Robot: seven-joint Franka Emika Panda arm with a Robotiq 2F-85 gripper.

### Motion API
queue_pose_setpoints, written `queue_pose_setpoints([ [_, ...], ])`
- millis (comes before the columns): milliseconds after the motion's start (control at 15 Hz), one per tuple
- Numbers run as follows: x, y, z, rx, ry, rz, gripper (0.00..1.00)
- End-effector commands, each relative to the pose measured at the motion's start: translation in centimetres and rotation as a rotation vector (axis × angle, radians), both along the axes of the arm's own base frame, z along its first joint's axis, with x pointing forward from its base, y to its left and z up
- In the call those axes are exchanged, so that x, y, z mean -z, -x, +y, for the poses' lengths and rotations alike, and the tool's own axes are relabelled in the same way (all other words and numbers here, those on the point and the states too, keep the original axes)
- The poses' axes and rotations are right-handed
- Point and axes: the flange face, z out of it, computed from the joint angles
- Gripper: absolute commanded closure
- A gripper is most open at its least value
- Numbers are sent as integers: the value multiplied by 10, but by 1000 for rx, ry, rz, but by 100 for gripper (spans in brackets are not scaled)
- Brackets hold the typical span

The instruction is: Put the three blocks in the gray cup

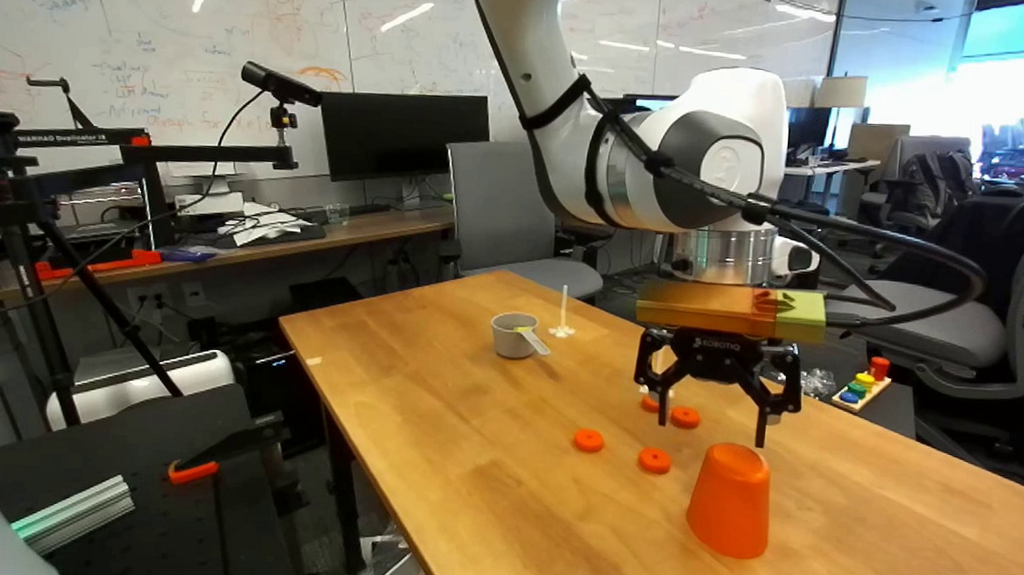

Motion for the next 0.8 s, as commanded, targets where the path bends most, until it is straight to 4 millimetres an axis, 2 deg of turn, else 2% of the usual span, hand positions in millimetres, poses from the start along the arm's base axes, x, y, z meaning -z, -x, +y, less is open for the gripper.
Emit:
queue_pose_setpoints([
  [0, -1, -5, 1, -14, -18, -8, 0],
  [333, -9, 3, -16, 17, -3, -5, 0],
  [733, -7, 3, -31, 36, 15, -10, 0],
])
